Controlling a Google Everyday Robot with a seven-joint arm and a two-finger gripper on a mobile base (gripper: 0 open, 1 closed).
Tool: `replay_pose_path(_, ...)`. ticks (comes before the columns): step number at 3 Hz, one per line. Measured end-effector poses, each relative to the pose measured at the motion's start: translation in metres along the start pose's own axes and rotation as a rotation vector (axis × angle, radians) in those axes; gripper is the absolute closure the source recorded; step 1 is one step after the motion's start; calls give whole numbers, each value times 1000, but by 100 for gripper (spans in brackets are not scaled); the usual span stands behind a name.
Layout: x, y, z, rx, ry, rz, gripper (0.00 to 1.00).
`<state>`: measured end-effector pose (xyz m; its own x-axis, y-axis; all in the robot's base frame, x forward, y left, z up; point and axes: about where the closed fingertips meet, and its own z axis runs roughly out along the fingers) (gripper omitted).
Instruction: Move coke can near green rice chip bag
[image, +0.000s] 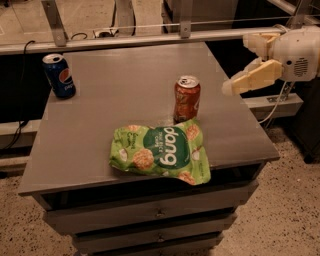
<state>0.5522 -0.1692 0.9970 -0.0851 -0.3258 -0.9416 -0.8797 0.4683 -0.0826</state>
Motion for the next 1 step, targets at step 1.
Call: replay_pose_path(1,-1,0,1,-1,-1,-1,0)
